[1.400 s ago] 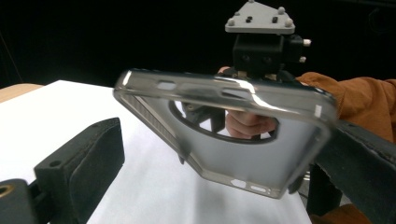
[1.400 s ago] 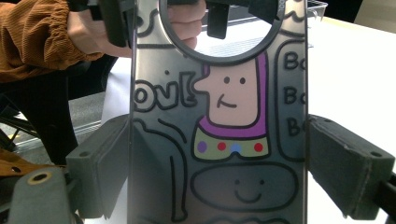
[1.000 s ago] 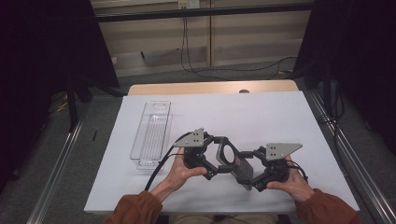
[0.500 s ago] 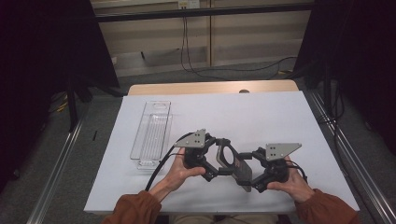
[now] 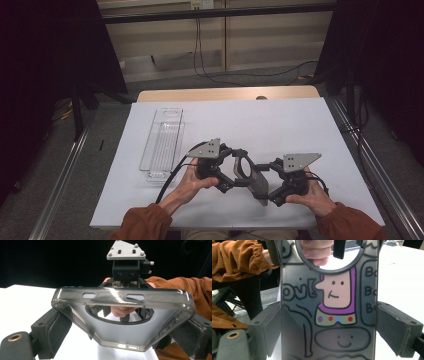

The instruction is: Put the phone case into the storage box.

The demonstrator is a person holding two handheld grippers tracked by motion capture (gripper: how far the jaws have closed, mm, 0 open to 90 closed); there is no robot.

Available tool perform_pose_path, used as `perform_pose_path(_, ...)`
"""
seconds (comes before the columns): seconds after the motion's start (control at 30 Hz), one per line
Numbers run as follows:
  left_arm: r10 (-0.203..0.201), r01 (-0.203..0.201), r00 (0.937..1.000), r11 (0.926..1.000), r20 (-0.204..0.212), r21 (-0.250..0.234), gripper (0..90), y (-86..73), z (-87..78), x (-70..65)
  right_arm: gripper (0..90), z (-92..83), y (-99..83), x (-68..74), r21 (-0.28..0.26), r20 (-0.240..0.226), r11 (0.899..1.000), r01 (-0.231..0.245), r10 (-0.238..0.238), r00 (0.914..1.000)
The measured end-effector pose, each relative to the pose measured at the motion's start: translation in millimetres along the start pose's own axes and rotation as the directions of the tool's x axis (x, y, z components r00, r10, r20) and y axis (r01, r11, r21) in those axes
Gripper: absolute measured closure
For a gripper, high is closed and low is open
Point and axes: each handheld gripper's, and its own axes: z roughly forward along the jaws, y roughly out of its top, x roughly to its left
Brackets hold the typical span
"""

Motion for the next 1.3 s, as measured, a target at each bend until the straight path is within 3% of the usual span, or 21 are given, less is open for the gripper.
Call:
perform_pose_path(0.53,-0.014,0.014,0.9995,0.9999,-0.027,-0.003,11.6,2.0,3.0,-3.1,10.7,-0.6,0.5,0.5,-0.008,0.016,1.000,-0.012,0.012,0.9998)
perform_pose_path(0.67,-0.011,0.011,0.9997,0.9999,-0.024,0.007,11.8,2.2,2.9,-2.6,6.1,0.5,0.0,0.5,-0.010,0.023,1.000,-0.025,0.025,0.9994)
perform_pose_path(0.73,-0.009,0.009,0.9989,0.9999,-0.045,0.003,11.9,2.5,2.5,-2.8,1.2,0.9,-0.1,0.6,-0.010,0.031,0.999,-0.031,0.031,0.9990)
perform_pose_path(1.07,-0.024,0.019,0.9939,0.9990,-0.108,-0.040,12.3,7.1,-6.6,-1.3,1.4,-4.8,0.3,-1.7,-0.036,0.052,0.998,-0.054,0.056,0.9971)
perform_pose_path(1.17,-0.027,0.022,0.9926,0.9986,-0.118,-0.049,12.3,8.5,-9.5,-0.4,2.1,-7.2,0.0,-3.7,-0.046,0.078,0.996,-0.072,0.076,0.9941)
perform_pose_path(1.3,-0.035,0.026,0.9883,0.9977,-0.148,-0.062,12.3,9.6,-13.7,0.5,0.2,-11.0,-0.5,-5.9,-0.055,0.152,0.996,-0.077,0.085,0.9847)
